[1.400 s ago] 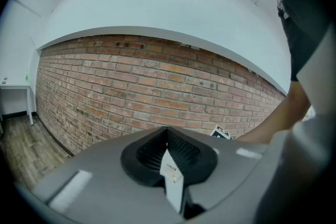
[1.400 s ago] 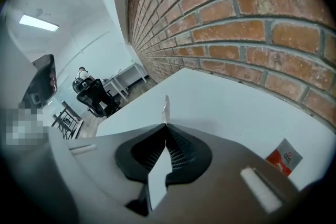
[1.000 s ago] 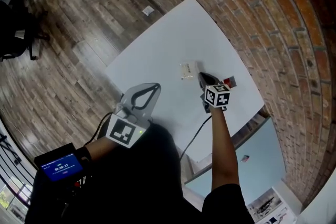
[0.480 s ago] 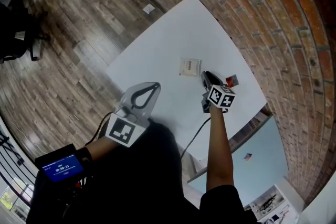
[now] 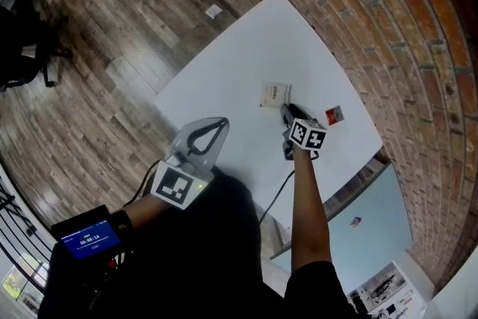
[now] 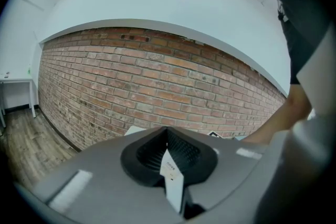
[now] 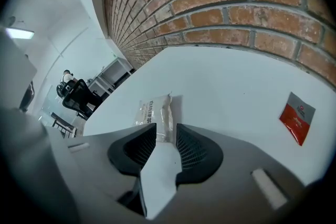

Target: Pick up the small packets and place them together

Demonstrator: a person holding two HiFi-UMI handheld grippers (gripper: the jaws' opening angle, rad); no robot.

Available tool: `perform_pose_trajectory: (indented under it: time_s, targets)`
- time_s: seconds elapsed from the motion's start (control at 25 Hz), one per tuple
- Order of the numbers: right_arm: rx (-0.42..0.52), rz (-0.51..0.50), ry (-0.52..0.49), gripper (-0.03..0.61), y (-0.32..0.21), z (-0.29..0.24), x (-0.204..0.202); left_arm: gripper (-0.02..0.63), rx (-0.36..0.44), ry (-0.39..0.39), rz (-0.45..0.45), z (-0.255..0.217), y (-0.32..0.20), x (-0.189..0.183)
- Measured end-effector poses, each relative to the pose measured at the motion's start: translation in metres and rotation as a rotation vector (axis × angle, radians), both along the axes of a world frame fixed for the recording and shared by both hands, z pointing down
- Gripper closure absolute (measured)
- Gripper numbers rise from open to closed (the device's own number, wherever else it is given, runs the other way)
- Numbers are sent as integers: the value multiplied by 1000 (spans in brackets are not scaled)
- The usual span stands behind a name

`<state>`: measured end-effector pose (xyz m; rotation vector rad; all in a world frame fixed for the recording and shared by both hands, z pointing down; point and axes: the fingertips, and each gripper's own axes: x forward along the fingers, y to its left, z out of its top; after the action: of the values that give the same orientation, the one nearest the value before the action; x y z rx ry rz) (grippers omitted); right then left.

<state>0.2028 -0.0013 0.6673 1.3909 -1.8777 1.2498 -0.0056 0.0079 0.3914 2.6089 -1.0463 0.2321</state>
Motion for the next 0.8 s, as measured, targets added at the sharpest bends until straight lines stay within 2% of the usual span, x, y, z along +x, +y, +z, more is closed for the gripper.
perform_pose_trajectory:
  time_s: [0.32,0.36,0.4,0.44,0.6,0.8]
  targets:
    - [-17,-2,19,470,-3,8,1,614,-3,-1,-8,2,-1,-2]
    - [-14,-4,17,481,-3,8,1,614,-5,-4,-8,2,-1,-3]
    - [-10,-10,17,519,-3,7,1,614,-4,-9,-6,3,-1,-4]
    - [-7,-18,17,523,-3,7,1,614,-4,-13,-5,4,-1,-4]
    - [12,-66,10,546,-4,1,3,614,-7,-10,-13,4,-2,-5]
    - [22,-174,-13,566,-10,-11,7,614,-5,-7,-24,4,-3,-7]
